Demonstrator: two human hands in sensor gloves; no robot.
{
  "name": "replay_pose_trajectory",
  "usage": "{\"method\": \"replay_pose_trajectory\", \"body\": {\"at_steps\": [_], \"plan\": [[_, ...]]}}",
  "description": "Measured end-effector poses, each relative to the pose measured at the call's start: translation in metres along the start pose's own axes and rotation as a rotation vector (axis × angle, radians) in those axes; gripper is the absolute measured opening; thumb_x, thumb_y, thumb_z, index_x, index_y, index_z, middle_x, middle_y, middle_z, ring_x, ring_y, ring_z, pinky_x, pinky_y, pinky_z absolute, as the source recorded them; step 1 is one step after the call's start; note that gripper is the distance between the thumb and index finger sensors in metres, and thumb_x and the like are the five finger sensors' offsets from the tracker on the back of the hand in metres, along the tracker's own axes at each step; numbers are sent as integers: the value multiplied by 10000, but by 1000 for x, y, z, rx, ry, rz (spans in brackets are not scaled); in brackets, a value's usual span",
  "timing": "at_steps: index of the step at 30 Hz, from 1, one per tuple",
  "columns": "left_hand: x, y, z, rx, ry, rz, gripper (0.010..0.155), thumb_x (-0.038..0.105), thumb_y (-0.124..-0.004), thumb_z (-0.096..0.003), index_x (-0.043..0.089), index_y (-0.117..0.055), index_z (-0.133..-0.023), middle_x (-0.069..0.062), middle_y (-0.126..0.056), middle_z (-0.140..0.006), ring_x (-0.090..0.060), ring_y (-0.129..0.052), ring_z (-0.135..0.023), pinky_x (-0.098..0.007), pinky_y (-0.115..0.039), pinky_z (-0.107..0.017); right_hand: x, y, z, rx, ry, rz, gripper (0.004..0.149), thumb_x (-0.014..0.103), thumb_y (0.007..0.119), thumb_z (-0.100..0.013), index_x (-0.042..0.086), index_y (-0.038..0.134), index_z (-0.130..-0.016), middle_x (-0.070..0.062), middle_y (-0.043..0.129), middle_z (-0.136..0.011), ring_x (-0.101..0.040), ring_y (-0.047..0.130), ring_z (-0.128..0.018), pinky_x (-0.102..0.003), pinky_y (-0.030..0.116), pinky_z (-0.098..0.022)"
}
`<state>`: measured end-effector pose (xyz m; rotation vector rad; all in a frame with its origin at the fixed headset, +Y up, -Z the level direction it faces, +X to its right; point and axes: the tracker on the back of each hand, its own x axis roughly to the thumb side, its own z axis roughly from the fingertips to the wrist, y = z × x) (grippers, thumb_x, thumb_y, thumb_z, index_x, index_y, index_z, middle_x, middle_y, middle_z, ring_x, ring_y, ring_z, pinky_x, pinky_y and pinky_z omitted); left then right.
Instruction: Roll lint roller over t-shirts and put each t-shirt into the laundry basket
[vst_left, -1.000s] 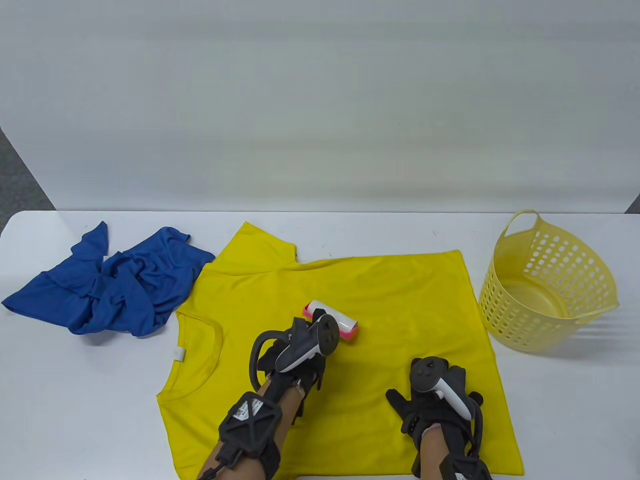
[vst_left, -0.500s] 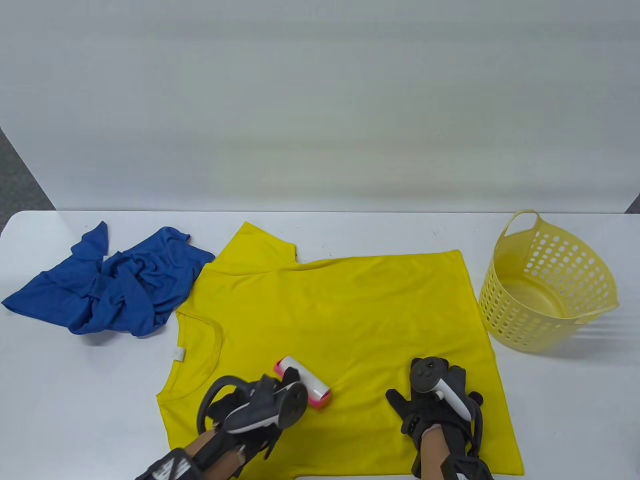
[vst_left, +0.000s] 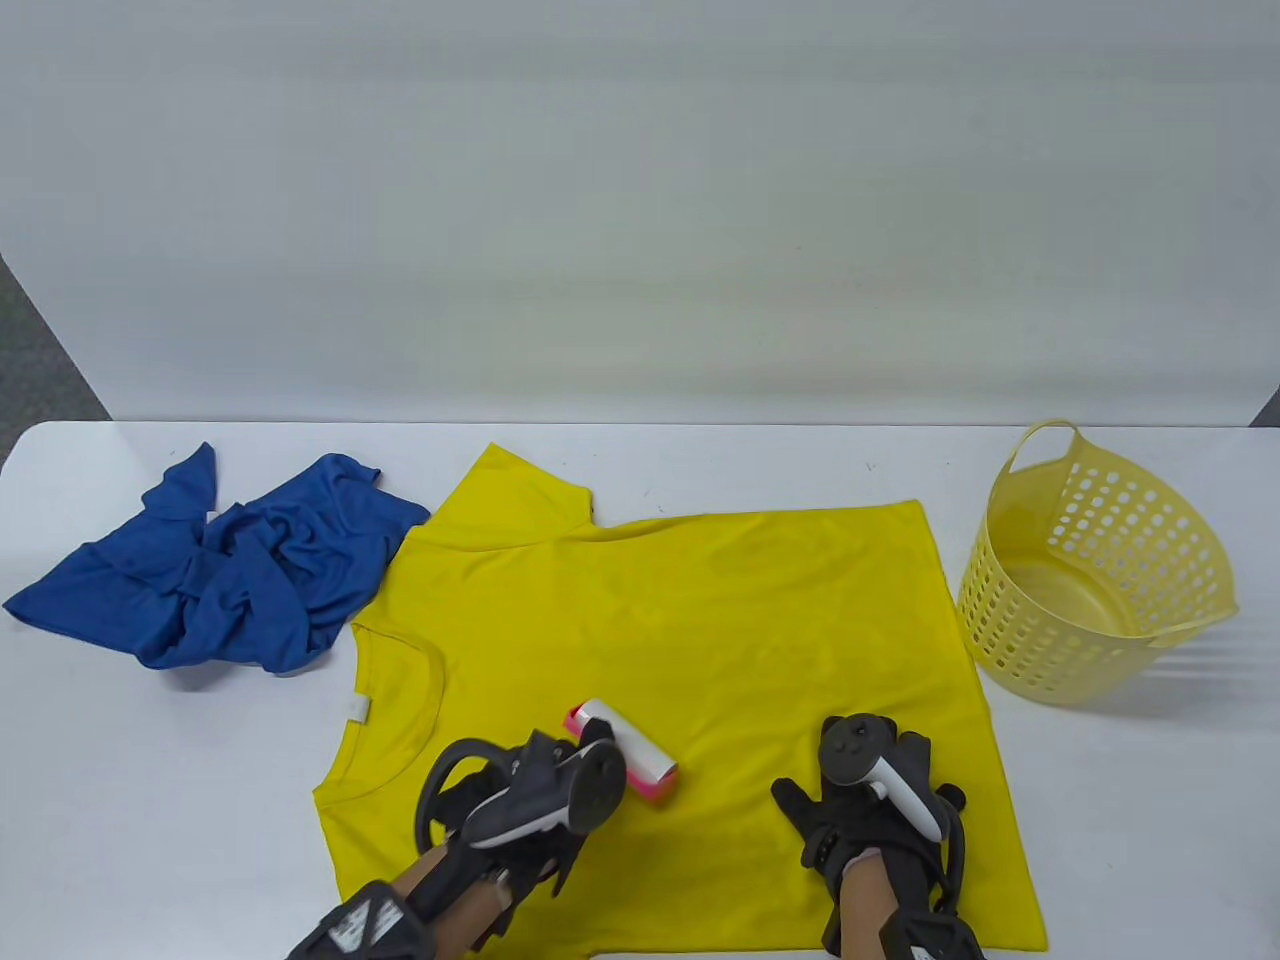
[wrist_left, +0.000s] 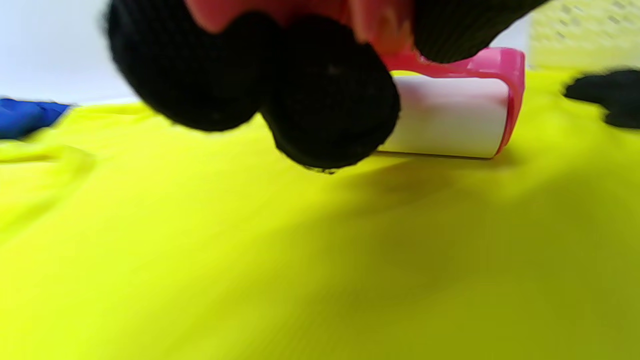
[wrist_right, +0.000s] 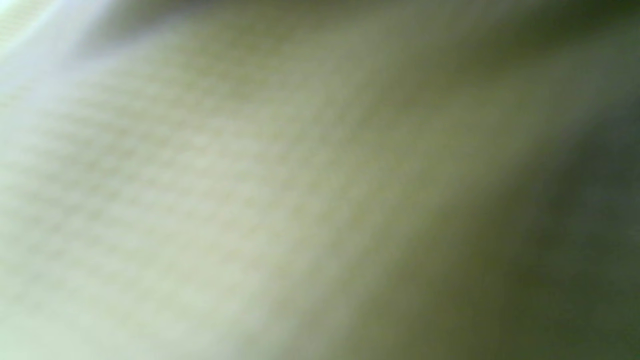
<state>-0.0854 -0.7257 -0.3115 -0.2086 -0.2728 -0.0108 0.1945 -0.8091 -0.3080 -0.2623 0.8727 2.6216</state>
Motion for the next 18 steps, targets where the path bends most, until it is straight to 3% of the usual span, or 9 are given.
{"method": "replay_pose_trajectory", "body": {"at_steps": [4, 9, 14, 18], "plan": [[18, 8, -59, 4, 95, 117, 619, 487, -686, -546, 294, -486, -1099, -29, -887, -901, -110, -1037, -423, -383, -900, -285, 0, 0, 0, 10, 1, -3, 800, 641, 457, -435, 291, -107, -881, -119, -284, -896, -454, -298, -764, -780, -97, -432], [32, 14, -87, 16, 175, 46, 614, 490, -680, -548, 307, -479, -1099, -20, -882, -914, -117, -1048, -444, -395, -903, -303, 1, -1, 0, 19, 3, -1, 803, 640, 460, -435, 290, -110, -879, -119, -285, -893, -455, -297, -763, -781, -93, -434], [24, 12, -64, -19, 113, 17, 619, 479, -688, -544, 280, -488, -1094, -36, -893, -895, -114, -1052, -422, -395, -909, -287, 1, -1, 0, 19, 3, -3, 803, 640, 460, -435, 290, -110, -879, -118, -286, -893, -453, -299, -762, -780, -95, -432], [1, 0, -1, -23, 10, -64, 621, 476, -691, -543, 265, -498, -1095, -45, -902, -885, -112, -1061, -410, -389, -915, -270, 1, -1, -1, 15, 0, -3, 803, 640, 460, -436, 290, -109, -881, -119, -284, -895, -454, -297, -763, -780, -96, -432]]}}
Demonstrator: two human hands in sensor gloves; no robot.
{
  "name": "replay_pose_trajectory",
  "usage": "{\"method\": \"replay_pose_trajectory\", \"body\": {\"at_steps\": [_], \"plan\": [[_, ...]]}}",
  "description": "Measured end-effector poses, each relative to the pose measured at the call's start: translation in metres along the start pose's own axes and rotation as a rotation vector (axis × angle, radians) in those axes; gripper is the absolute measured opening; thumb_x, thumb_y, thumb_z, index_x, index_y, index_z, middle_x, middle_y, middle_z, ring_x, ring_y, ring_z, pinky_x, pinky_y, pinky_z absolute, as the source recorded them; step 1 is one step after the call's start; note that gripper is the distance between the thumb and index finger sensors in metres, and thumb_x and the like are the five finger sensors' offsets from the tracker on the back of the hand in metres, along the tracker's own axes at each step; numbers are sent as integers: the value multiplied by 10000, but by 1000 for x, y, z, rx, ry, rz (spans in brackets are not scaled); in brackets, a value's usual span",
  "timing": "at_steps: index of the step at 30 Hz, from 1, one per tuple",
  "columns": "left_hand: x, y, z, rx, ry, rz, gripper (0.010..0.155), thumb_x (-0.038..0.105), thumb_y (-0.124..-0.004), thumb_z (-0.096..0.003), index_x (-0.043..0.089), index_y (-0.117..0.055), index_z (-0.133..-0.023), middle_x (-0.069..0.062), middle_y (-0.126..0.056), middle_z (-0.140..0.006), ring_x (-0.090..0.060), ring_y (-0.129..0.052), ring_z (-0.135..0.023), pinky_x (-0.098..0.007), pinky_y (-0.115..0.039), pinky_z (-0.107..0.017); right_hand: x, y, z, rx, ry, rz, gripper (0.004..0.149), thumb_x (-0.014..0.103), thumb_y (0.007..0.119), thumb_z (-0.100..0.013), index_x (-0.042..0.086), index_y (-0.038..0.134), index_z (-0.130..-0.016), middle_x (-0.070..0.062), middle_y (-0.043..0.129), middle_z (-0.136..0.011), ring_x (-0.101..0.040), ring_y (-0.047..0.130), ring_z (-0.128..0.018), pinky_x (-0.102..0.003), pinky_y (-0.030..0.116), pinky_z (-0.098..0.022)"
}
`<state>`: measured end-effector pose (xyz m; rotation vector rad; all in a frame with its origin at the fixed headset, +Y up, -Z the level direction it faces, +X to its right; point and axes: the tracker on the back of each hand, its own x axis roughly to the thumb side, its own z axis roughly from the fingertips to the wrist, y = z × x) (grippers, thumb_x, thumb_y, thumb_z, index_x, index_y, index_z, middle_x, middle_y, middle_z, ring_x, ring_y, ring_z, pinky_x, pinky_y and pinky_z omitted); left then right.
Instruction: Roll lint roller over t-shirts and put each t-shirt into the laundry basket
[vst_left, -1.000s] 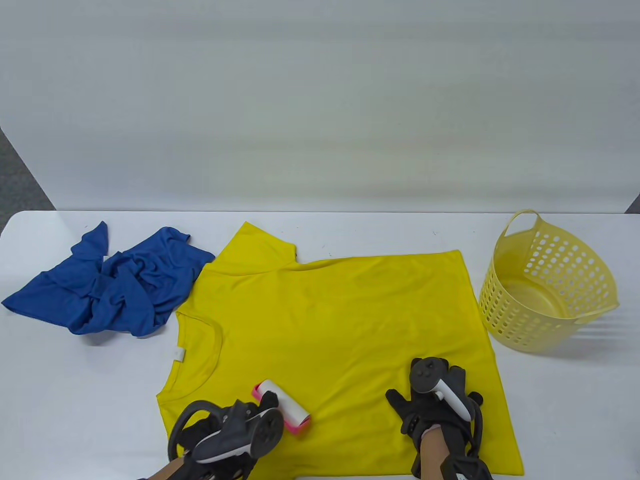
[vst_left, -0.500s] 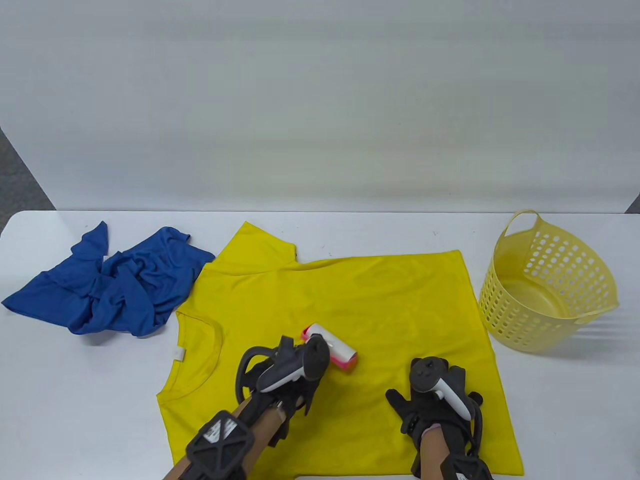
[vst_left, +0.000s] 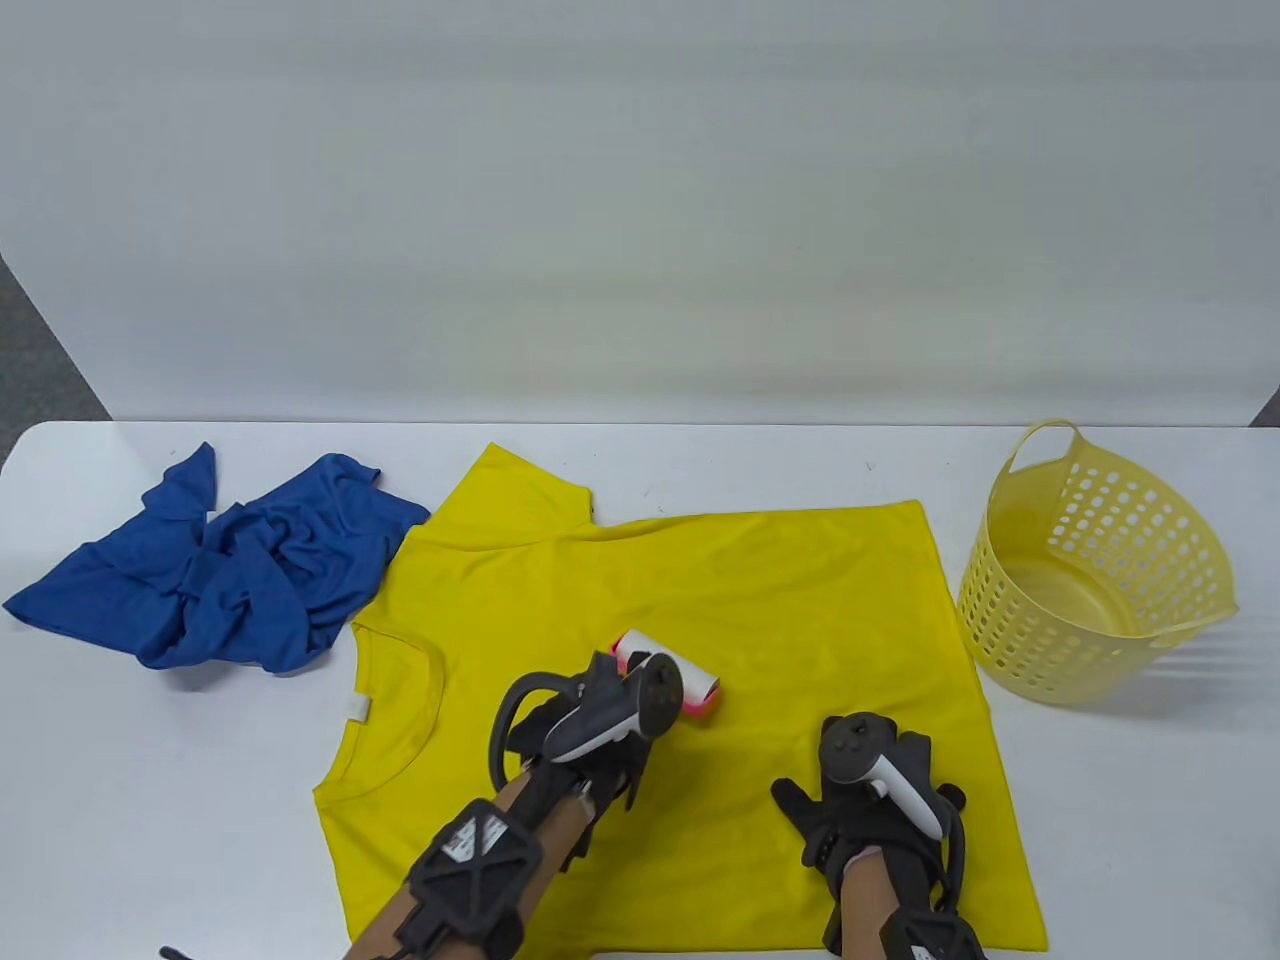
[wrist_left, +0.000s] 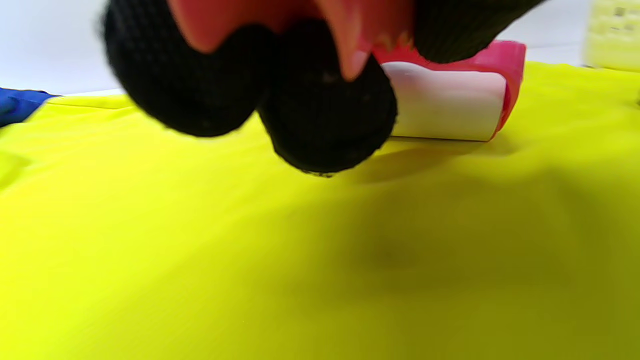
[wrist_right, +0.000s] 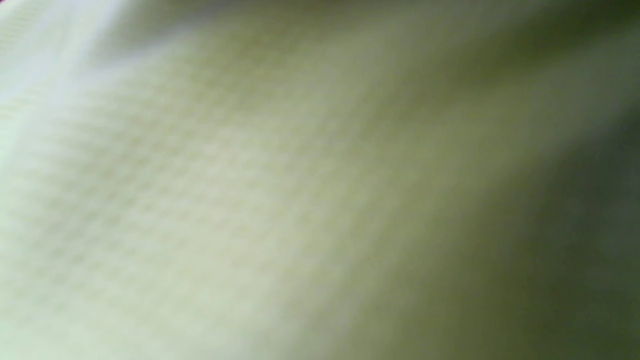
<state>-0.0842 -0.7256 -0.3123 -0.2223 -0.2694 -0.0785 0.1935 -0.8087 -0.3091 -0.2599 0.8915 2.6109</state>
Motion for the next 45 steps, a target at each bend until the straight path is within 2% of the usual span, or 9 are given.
{"method": "replay_pose_trajectory", "body": {"at_steps": [8, 15, 18, 21, 23, 26, 30, 39, 45], "plan": [[-54, -30, 101, -16, -66, 80, 621, 469, -706, -542, 258, -520, -1096, -58, -917, -871, -118, -1070, -390, -390, -919, -253, 1, 1, 1, -31, -2, 10, 800, 634, 467, -437, 281, -81, -900, -135, -253, -920, -471, -264, -786, -788, -70, -451], [-55, -28, 97, -27, -61, 120, 616, 479, -704, -538, 269, -533, -1091, -56, -921, -869, -130, -1072, -394, -397, -914, -254, 0, -9, 9, -119, -9, -14, 799, 614, 519, -449, 257, 9, -950, -179, -142, -985, -498, -150, -854, -782, -13, -492], [-54, -27, 96, -23, -62, 108, 616, 482, -692, -538, 270, -530, -1093, -52, -920, -874, -134, -1073, -403, -396, -913, -259, 10, -29, 30, -319, -94, -61, 803, 596, 553, -454, 240, 50, -969, -186, -124, -993, -504, -136, -857, -781, -5, -492], [-58, -29, 92, -32, -68, 178, 629, 483, -664, -542, 271, -479, -1105, -55, -872, -927, -142, -1051, -459, -397, -898, -299, 38, -46, 69, -580, -404, -128, 751, 569, 593, -447, 149, 311, -1003, -278, 364, -1056, -573, 432, -911, -752, 381, -582], [-62, -30, 88, -22, -58, 253, 643, 481, -648, -546, 272, -428, -1112, -54, -826, -960, -135, -1023, -497, -393, -886, -330, 63, -44, 99, -647, -571, -197, 674, 549, 620, -443, 82, 621, -929, -228, 818, -877, -487, 840, -720, -651, 649, -513], [-69, -32, 79, -17, -59, 489, 684, 491, -632, -550, 251, -323, -1110, -41, -764, -961, -105, -980, -519, -378, -873, -353, 108, -21, 129, -441, -746, -178, 582, 552, 614, -450, 108, 864, -731, -115, 1043, -580, -339, 1034, -438, -545, 808, -365], [-58, -31, 81, 2, -237, 720, 740, 438, -619, -566, 218, -147, -1092, -98, -587, -1042, -172, -886, -710, -444, -804, -503, 147, 31, 127, -6, -789, -176, 649, 558, 575, -479, 50, 737, -849, -155, 977, -697, -370, 1000, -529, -559, 786, -407], [-41, -39, 84, -45, -474, 863, 778, 349, -601, -575, 216, -3, -1055, -148, -270, -1189, -462, -552, -1083, -641, -575, -735, 144, 52, 95, 158, -722, -416, 921, 649, 599, -437, -47, 312, -969, -319, 532, -978, -556, 652, -842, -693, 582, -560], [-34, -40, 87, -111, -562, 854, 993, 604, -660, -515, 176, 66, -1039, -144, -90, -1200, -481, -203, -1143, -711, -381, -781, 131, 47, 83, 123, -696, -766, 717, 458, 669, -475, -34, 416, -931, -308, 654, -888, -496, 808, -738, -633, 690, -516]]}}
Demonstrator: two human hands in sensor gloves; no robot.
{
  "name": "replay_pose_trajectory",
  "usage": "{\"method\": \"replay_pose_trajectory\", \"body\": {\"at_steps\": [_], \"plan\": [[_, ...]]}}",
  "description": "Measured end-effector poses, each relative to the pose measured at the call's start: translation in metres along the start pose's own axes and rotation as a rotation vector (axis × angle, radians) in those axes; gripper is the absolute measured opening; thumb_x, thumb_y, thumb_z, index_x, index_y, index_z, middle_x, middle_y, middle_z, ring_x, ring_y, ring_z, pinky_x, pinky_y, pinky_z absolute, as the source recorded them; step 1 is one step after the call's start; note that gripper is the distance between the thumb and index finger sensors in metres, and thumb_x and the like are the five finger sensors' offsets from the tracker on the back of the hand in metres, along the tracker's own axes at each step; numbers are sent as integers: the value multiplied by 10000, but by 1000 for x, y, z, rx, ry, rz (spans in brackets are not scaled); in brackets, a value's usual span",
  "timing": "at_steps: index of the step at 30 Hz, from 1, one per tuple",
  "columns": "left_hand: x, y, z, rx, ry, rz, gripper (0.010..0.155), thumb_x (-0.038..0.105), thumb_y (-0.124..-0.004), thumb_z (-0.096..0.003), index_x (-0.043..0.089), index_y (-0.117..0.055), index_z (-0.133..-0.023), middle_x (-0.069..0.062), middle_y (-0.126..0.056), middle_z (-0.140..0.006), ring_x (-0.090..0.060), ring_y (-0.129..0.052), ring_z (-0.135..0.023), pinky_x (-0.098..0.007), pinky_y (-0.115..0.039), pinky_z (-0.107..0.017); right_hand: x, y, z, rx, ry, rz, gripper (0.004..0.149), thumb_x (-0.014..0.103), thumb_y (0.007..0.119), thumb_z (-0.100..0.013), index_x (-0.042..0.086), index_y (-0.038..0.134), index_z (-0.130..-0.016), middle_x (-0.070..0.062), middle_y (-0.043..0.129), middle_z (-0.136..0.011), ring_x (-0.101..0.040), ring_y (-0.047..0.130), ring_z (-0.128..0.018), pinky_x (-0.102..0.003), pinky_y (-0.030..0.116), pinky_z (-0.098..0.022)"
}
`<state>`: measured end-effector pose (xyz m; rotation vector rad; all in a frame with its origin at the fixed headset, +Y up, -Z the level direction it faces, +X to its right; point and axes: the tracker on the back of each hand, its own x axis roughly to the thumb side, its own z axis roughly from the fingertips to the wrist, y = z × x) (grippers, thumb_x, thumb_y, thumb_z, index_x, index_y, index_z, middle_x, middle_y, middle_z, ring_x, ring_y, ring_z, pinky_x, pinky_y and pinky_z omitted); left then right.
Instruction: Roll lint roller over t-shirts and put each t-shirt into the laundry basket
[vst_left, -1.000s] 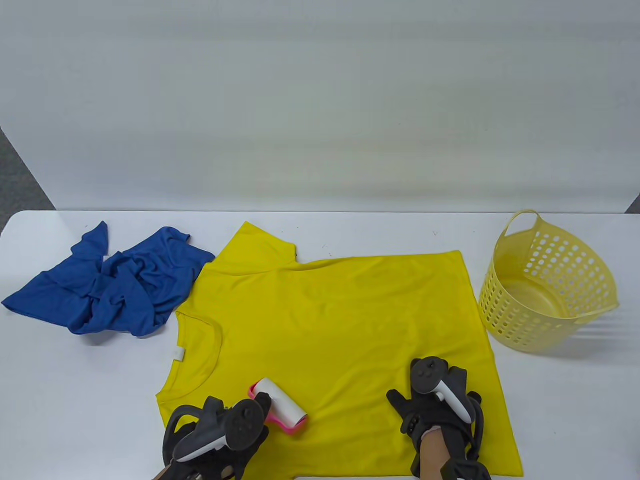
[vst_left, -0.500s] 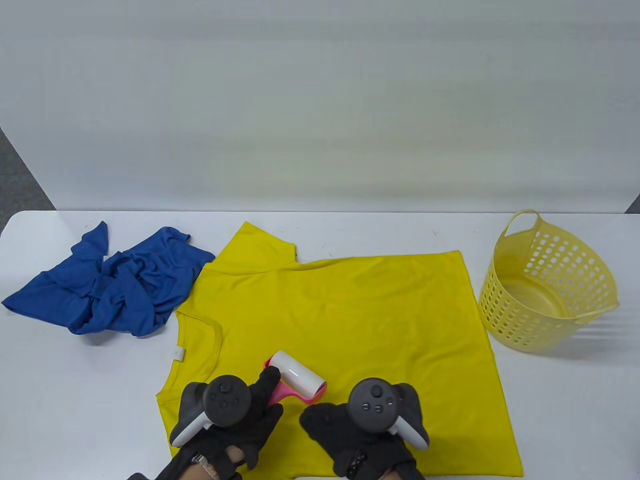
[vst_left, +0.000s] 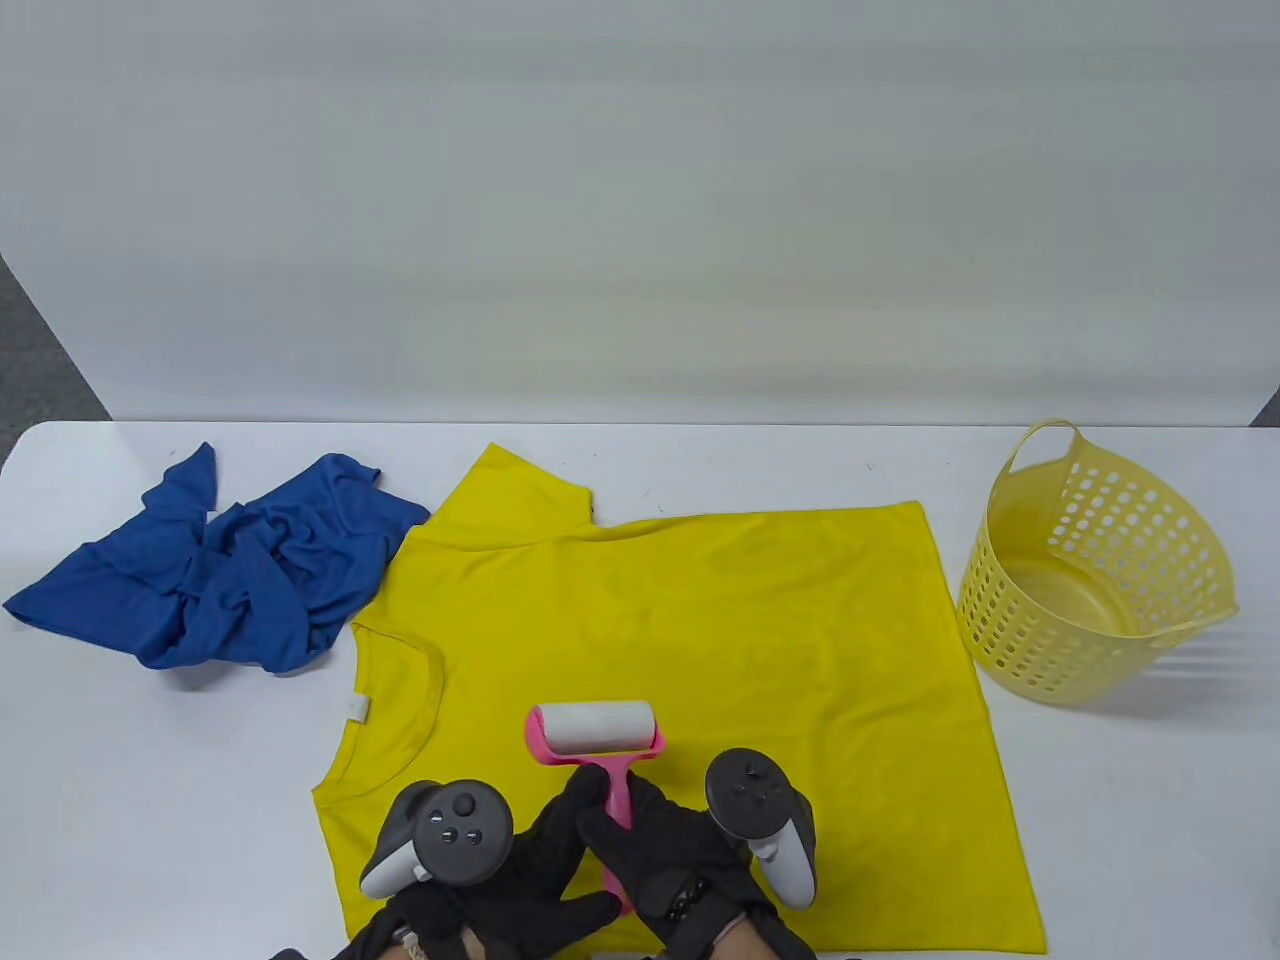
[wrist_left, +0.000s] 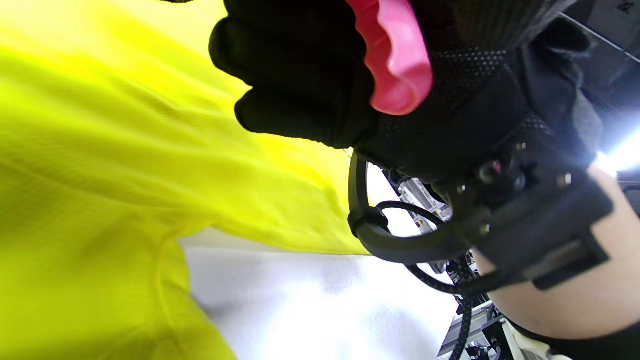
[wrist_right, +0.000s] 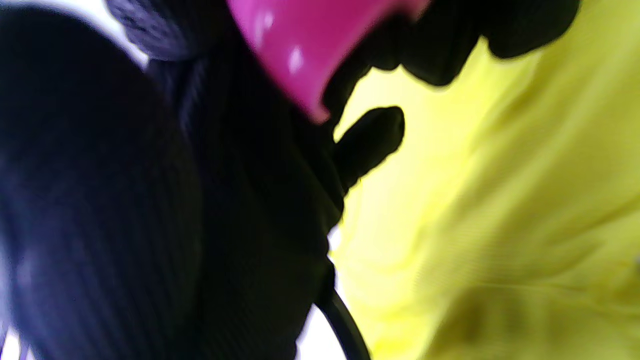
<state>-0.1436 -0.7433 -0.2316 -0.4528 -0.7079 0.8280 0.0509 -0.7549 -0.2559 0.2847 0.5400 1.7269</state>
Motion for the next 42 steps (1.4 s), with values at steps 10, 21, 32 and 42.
{"method": "replay_pose_trajectory", "body": {"at_steps": [10, 21, 32, 42], "plan": [[-26, 23, 6, 191, 295, -437, 783, 582, -682, -502, 260, -315, -1115, -117, -590, -1139, -439, -618, -1050, -656, -513, -750, 31, -85, 38, -411, -6, 520, 607, 363, 695, -486, 36, 465, -943, -259, 671, -857, -434, 886, -636, -599, 754, -442], [-77, 8, -7, -157, 625, -604, 1047, 781, -646, -362, 383, 32, -1054, -114, 71, -1182, -537, 8, -1103, -786, -179, -754, 0, -157, 91, -459, 442, 588, 668, 400, 694, -522, 10, 397, -975, -214, 745, -782, -133, 1034, -186, -286, 894, -50], [-78, 8, -8, -226, 645, -604, 1072, 792, -662, -346, 367, 11, -1065, -116, 97, -1152, -523, 60, -1076, -817, -177, -724, -4, -195, 26, -478, 678, 773, 641, 485, 608, -507, 20, 570, -946, -123, 911, -517, -114, 1028, -142, -288, 890, -22], [-77, 7, -7, -248, 647, -603, 1083, 792, -657, -336, 362, 34, -1050, -114, 126, -1133, -518, 82, -1061, -817, -166, -715, 6, -221, -62, -599, 691, 634, 639, 487, 619, -502, 41, 553, -954, -126, 911, -510, -135, 1020, -146, -310, 878, -30]]}}
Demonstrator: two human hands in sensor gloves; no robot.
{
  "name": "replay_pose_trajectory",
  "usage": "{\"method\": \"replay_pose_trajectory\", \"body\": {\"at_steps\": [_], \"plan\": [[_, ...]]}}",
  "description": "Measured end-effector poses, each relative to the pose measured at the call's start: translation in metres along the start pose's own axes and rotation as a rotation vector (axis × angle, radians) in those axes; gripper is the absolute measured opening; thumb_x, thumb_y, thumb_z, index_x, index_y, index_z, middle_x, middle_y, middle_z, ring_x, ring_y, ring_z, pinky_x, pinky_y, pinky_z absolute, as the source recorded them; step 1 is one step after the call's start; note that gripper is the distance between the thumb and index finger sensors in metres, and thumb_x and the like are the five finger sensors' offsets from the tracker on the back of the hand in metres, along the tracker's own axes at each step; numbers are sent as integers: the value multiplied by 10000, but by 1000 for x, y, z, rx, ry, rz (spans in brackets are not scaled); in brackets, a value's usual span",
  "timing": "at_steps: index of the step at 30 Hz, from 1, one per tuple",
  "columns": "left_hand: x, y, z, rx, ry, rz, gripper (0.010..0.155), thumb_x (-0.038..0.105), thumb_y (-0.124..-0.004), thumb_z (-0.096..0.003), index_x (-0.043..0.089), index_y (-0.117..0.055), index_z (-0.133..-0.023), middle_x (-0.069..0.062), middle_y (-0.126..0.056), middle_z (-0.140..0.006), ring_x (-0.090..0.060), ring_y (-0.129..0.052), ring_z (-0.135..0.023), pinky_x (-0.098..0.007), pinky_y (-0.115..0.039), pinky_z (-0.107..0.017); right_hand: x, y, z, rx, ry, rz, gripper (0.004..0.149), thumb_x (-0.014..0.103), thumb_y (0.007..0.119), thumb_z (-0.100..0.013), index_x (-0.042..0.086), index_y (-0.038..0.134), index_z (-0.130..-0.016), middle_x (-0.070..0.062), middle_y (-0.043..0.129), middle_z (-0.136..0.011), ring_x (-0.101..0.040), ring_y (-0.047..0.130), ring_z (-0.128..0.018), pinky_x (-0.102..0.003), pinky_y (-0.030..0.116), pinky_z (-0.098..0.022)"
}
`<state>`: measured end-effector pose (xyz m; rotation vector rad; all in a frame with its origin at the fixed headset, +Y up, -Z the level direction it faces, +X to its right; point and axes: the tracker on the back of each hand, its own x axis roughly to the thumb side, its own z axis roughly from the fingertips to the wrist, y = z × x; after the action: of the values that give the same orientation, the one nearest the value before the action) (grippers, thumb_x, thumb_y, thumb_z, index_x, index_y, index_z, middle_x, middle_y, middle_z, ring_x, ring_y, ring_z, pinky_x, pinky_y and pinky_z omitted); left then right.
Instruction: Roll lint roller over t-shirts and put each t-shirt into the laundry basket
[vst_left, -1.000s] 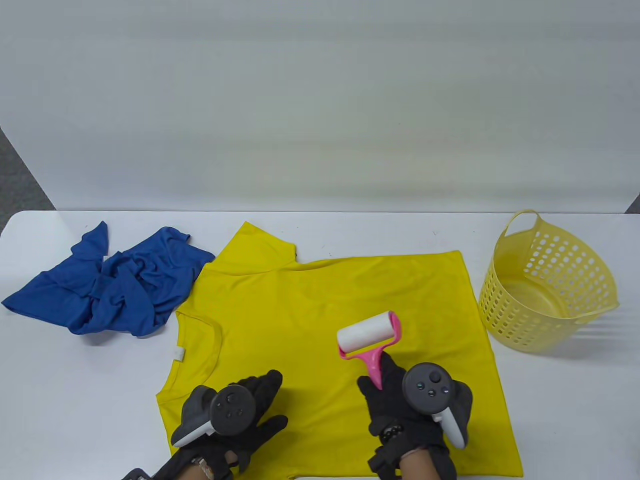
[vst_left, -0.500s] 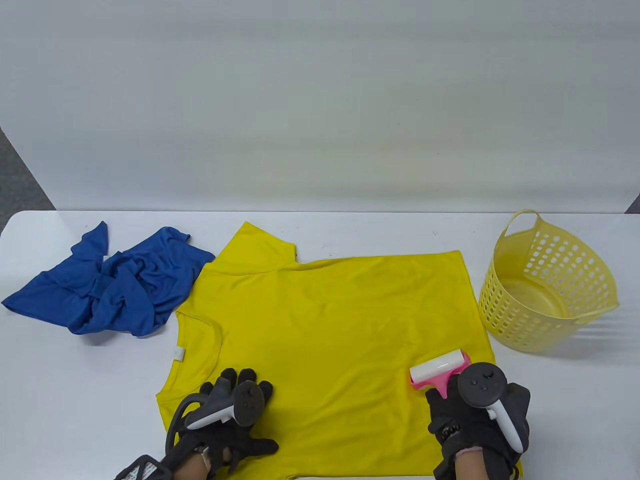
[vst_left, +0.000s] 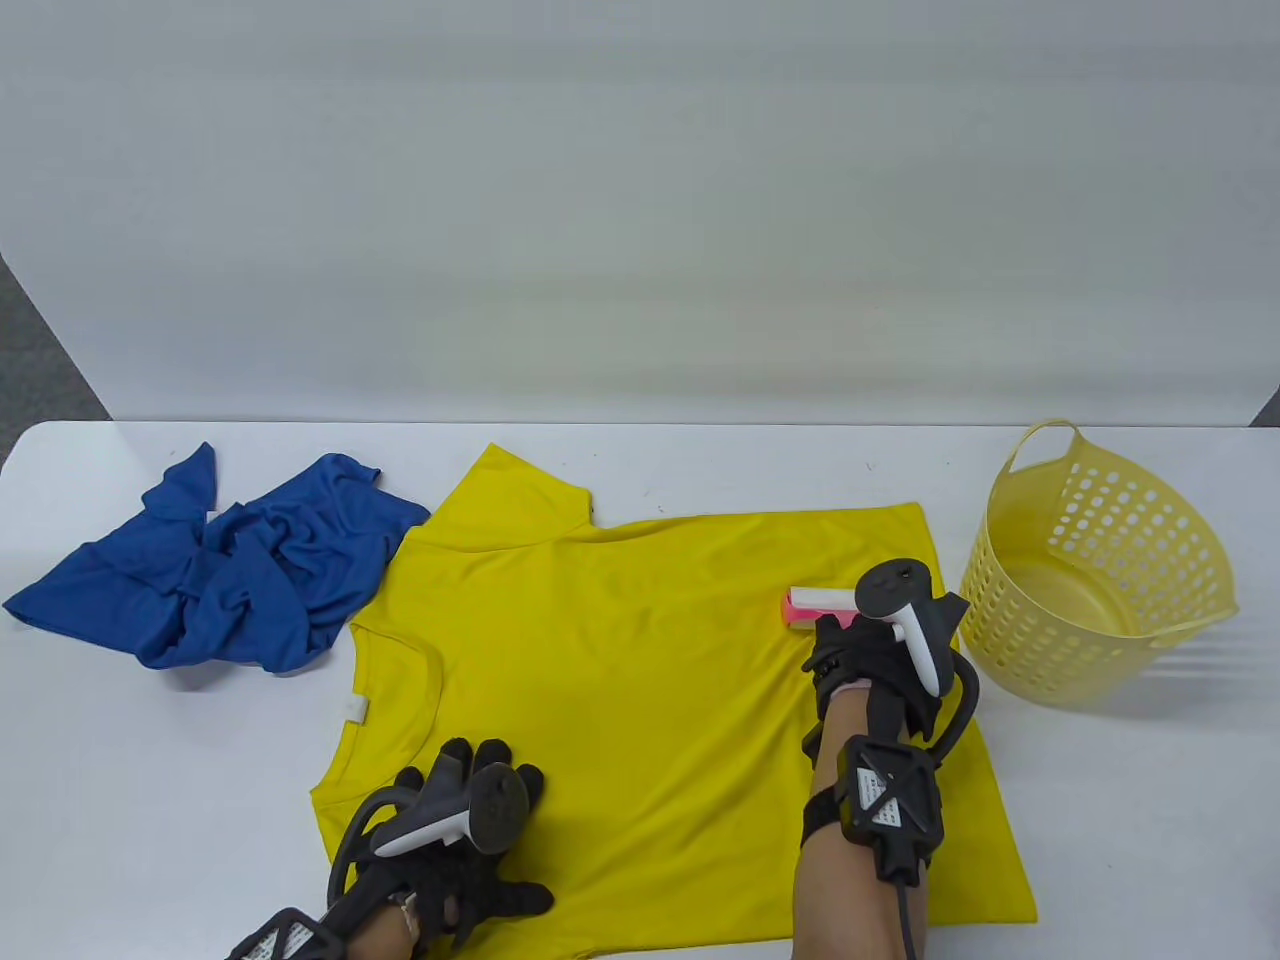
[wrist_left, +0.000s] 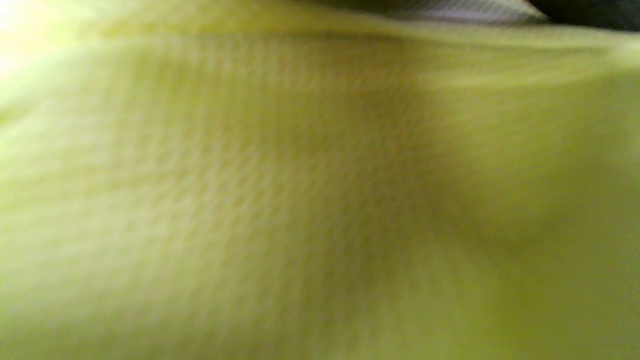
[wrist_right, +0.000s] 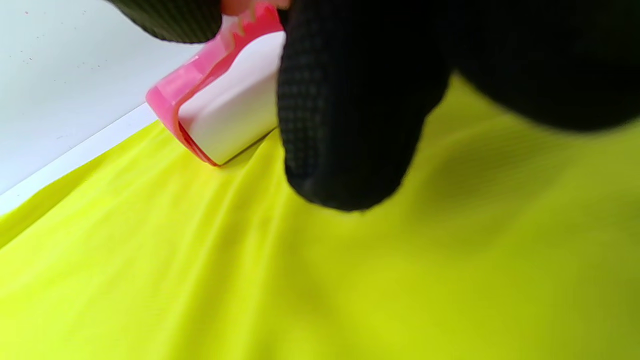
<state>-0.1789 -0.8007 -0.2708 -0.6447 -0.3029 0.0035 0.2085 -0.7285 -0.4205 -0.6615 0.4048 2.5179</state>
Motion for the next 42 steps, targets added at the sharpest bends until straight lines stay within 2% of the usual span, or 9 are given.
{"method": "replay_pose_trajectory", "body": {"at_steps": [4, 6, 9, 17, 22, 26, 29, 36, 42], "plan": [[0, 1, 0, -1, 9, -8, 1085, 796, -662, -332, 367, 27, -1052, -110, 118, -1138, -513, 71, -1068, -820, -188, -715, -4, 1, -3, 23, -14, -7, 642, 492, 621, -500, 47, 547, -956, -115, 914, -485, -125, 1016, -130, -305, 874, -14], [-1, 2, 1, -3, 17, -12, 1087, 798, -668, -328, 369, 19, -1052, -109, 113, -1139, -510, 52, -1072, -824, -202, -713, -11, -4, 4, 66, -59, 50, 642, 492, 622, -500, 47, 547, -957, -117, 913, -481, -125, 1016, -127, -306, 874, -12], [-3, 2, 1, -6, 15, -9, 1089, 800, -672, -327, 373, 20, -1050, -106, 117, -1138, -510, 56, -1070, -827, -204, -709, -29, -13, 27, 120, -109, 188, 641, 497, 616, -498, 50, 567, -955, -117, 918, -484, -124, 1023, -129, -304, 880, -13], [-3, 2, 1, -9, 11, -11, 1090, 799, -673, -328, 368, 21, -1050, -113, 117, -1136, -516, 56, -1067, -830, -207, -705, -111, -25, 105, 266, -149, 191, 641, 484, 642, -506, 30, 584, -955, -132, 934, -469, -138, 1029, -106, -311, 881, -1], [-3, 2, 1, -9, 10, -12, 1089, 798, -670, -329, 367, 23, -1049, -114, 120, -1134, -517, 57, -1065, -831, -203, -704, -123, -28, 122, 276, -148, 220, 640, 480, 656, -503, 23, 605, -949, -132, 944, -462, -137, 1033, -96, -312, 884, 3], [-3, 1, 0, -11, 4, -8, 1091, 794, -668, -332, 362, 33, -1048, -118, 128, -1130, -522, 59, -1058, -832, -195, -700, -99, -24, 115, 202, -275, 121, 638, 464, 665, -508, -1, 599, -940, -106, 935, -459, -114, 1024, -92, -300, 886, -1], [-3, 1, 0, -13, 2, -7, 1090, 794, -663, -333, 361, 38, -1045, -118, 134, -1126, -521, 83, -1054, -833, -189, -696, -63, -16, 93, 134, -321, 85, 638, 469, 662, -508, 2, 595, -939, -91, 930, -463, -101, 1020, -96, -292, 887, -5], [-2, 1, 0, -13, 6, -14, 1089, 796, -651, -329, 359, 47, -1041, -119, 139, -1122, -522, 86, -1052, -833, -187, -698, 3, 16, 22, 146, -175, -77, 642, 487, 633, -506, 24, 577, -947, -104, 920, -490, -118, 1023, -128, -304, 886, -29], [-2, 1, 1, -11, 5, -17, 1088, 797, -650, -329, 359, 45, -1042, -119, 135, -1125, -522, 83, -1055, -832, -192, -700, 32, 26, 0, 86, -82, -113, 639, 501, 609, -503, 62, 548, -964, -128, 906, -521, -155, 1023, -167, -338, 881, -65]]}}
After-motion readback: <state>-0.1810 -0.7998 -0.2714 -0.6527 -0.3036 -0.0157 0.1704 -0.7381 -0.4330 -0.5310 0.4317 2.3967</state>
